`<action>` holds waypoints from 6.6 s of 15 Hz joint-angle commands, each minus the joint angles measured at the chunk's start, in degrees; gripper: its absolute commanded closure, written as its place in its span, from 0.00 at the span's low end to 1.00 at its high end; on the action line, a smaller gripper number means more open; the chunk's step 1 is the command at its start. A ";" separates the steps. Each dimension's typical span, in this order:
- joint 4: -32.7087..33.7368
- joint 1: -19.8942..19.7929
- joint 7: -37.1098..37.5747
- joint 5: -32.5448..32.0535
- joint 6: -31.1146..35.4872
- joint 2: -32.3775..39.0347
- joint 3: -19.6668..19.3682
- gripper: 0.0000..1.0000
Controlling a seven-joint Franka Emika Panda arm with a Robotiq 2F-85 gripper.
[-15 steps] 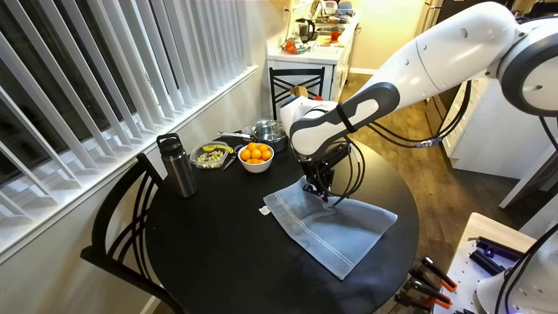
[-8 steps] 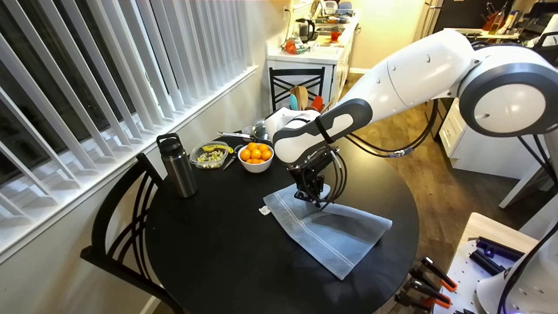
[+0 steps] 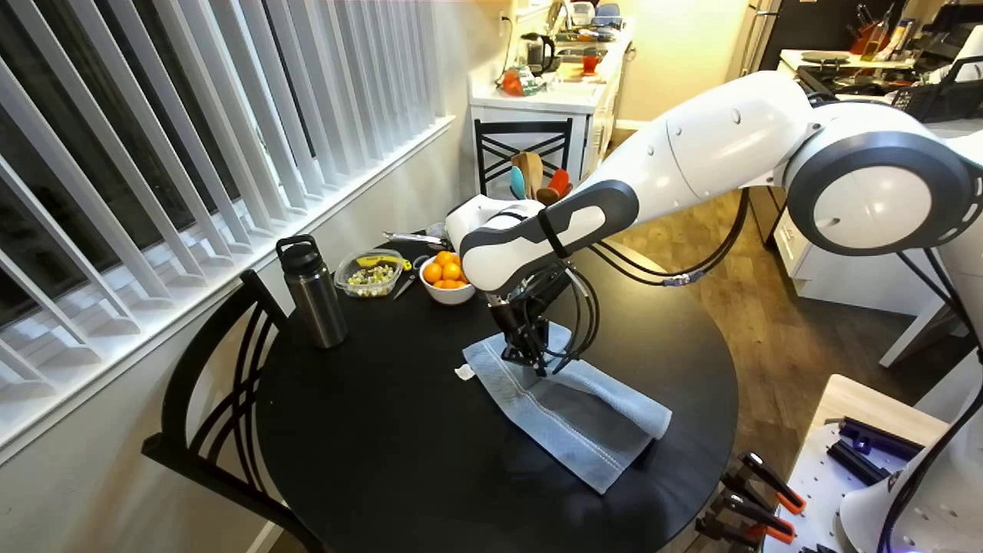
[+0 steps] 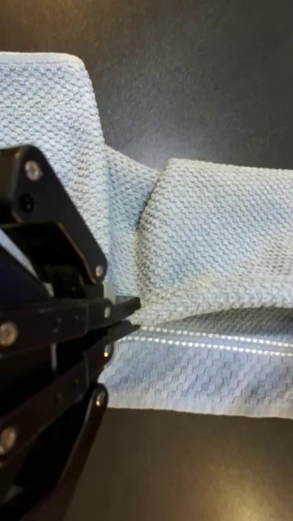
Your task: Fold the towel
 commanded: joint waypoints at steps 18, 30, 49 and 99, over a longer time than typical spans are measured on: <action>6.06 -0.97 -15.25 5.86 -2.94 3.12 4.72 0.97; 9.30 -1.72 -17.96 7.63 -6.22 4.92 5.32 0.28; 1.58 -15.74 -15.89 23.01 16.37 3.52 1.70 0.00; -29.16 -10.97 9.87 22.65 55.30 -9.40 1.80 0.53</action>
